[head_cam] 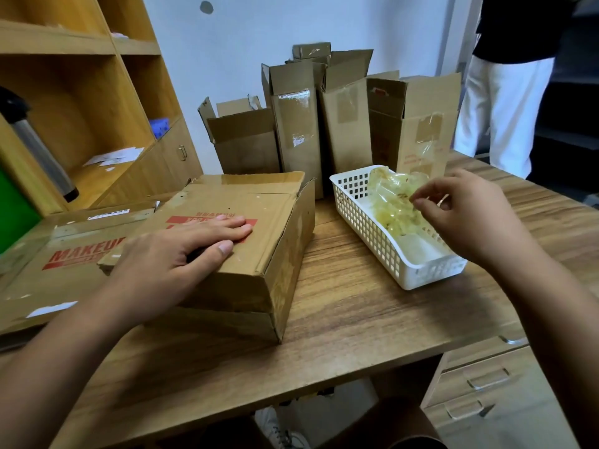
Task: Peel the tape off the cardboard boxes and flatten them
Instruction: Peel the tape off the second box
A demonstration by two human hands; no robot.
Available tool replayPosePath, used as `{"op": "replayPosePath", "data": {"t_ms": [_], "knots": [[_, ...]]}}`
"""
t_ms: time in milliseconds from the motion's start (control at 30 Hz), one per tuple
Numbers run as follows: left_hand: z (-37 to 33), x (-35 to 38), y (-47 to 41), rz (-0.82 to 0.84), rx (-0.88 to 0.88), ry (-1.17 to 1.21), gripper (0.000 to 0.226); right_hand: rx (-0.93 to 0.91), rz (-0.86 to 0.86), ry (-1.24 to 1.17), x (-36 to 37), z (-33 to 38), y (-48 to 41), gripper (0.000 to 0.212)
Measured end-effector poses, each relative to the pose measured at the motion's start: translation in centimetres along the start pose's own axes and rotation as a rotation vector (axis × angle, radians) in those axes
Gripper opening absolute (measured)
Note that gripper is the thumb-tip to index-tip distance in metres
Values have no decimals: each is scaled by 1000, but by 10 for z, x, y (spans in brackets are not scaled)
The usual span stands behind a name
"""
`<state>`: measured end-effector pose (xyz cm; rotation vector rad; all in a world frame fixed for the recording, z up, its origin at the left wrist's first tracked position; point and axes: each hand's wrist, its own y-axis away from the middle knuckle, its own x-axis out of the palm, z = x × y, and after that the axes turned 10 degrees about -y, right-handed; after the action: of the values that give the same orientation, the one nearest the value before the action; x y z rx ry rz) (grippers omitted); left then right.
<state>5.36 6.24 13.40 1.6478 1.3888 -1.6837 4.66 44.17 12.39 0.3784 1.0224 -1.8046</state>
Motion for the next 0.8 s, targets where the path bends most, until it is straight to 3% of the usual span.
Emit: {"op": "replayPosePath", "data": {"t_ms": [333,433,533,667,800], "knots": [[3,0,0,-8,14,-16,42,-45,-170,-195,-6,12,9,20],[3,0,1,-2,24,2,42,-43,-218,-351,-1,25,17,19],[3,0,2,3,32,32,41,-70,-127,-588,23,42,33,25],[1,-2,4,5,50,88,40,-44,145,-830,73,57,62,31],[0,-3,6,11,63,108,39,4,160,-1025,107,64,81,28]]}}
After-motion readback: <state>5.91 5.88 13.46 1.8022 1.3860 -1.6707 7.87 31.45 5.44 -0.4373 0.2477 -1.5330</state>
